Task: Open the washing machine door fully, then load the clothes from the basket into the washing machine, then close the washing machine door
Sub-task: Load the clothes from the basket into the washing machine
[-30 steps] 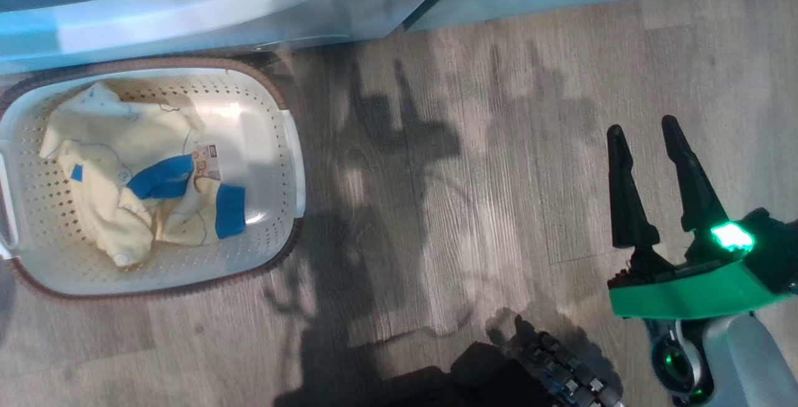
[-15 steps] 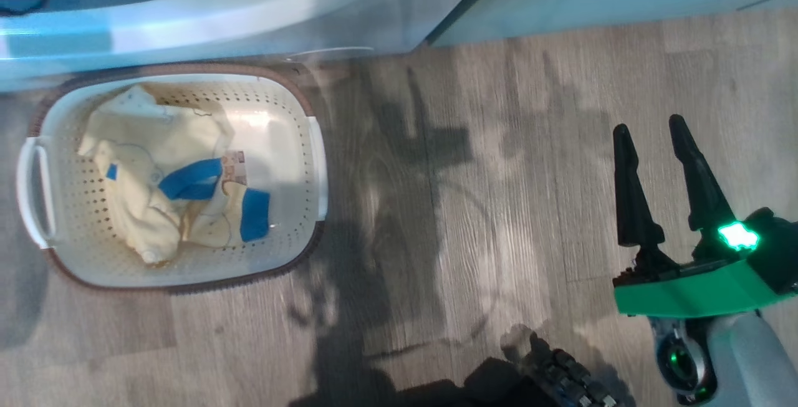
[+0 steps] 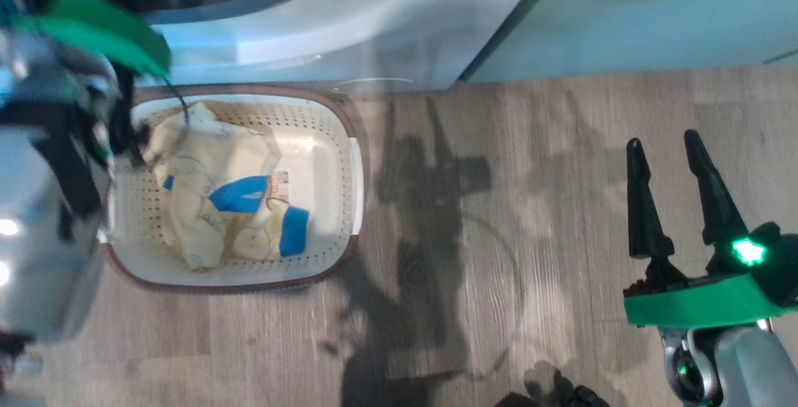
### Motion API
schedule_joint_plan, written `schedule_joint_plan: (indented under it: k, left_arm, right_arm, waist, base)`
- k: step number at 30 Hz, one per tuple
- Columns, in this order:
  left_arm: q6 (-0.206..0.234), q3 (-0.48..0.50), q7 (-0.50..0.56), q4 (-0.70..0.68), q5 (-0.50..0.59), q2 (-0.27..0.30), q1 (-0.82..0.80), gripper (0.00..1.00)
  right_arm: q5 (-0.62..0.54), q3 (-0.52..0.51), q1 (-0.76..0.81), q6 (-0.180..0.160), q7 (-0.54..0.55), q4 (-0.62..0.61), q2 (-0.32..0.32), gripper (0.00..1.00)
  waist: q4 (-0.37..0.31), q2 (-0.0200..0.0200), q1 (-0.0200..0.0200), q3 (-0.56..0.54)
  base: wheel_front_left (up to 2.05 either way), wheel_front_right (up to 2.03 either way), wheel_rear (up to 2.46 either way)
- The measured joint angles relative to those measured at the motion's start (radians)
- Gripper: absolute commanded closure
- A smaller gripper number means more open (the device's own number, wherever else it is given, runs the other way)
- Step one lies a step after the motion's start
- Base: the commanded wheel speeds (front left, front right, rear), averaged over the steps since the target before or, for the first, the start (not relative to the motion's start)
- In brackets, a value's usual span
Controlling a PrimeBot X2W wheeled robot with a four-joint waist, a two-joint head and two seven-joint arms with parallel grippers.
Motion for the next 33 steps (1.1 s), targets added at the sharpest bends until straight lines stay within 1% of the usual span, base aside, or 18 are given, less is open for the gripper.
schedule_joint_plan:
  k: [1,2,6,11,14,15,21,31,33]
  left_arm:
    - [0.016,0.004,-0.002,-0.045,0.000,0.000,0.042,0.00]
    - [0.045,0.016,-0.006,-0.136,0.000,-0.003,0.126,0.00]
    - [0.104,0.031,-0.007,-0.290,0.003,-0.003,0.282,0.00]
    - [0.165,0.031,-0.008,-0.432,0.022,-0.007,0.448,0.00]
    - [0.188,0.032,-0.008,-0.484,0.025,-0.018,0.530,0.00]
    - [0.188,0.032,-0.008,-0.484,0.025,-0.018,0.530,0.00]
    - [0.202,0.032,-0.008,-0.540,0.025,-0.029,0.660,0.00]
    - [0.199,0.032,-0.008,-0.562,0.036,-0.060,0.798,0.00]
    - [0.191,0.033,-0.008,-0.561,0.039,-0.067,0.821,0.00]
  right_arm:
    - [-0.006,-0.002,0.006,0.000,0.000,0.000,0.000,0.00]
    - [-0.014,-0.004,0.008,0.000,0.000,0.001,0.000,0.00]
    - [-0.025,-0.008,0.008,0.000,0.000,0.004,0.000,0.00]
    - [-0.044,-0.014,0.031,0.000,0.000,0.011,0.000,0.00]
    - [-0.052,-0.019,0.056,0.000,0.000,0.019,0.000,0.00]
    - [-0.052,-0.019,0.056,0.000,0.000,0.019,0.000,0.00]
    - [-0.074,-0.032,0.075,0.000,0.000,0.031,0.000,0.00]
    - [-0.083,-0.034,0.158,0.000,0.000,0.050,0.000,0.00]
    - [-0.083,-0.034,0.170,0.000,0.000,0.051,0.000,0.00]
  waist:
    - [0.006,0.0000,0.0000,-0.007]
    - [0.017,0.0000,0.0000,-0.021]
    - [0.036,0.0000,0.0000,-0.051]
    - [0.058,0.0000,0.0000,-0.093]
    - [0.072,0.0000,0.0000,-0.122]
    - [0.072,0.0000,0.0000,-0.122]
    - [0.099,0.0000,0.0000,-0.192]
    - [0.137,0.0000,0.0000,-0.320]
    - [0.141,0.0000,0.0000,-0.343]
  base:
    - [0.00,0.00,0.00]
    - [0.00,0.00,0.00]
    - [0.00,0.00,0.00]
    - [0.00,0.00,0.00]
    - [0.00,0.00,0.00]
    - [0.00,0.00,0.00]
    - [0.00,0.00,0.00]
    - [0.00,0.00,0.00]
    - [0.00,0.00,0.00]
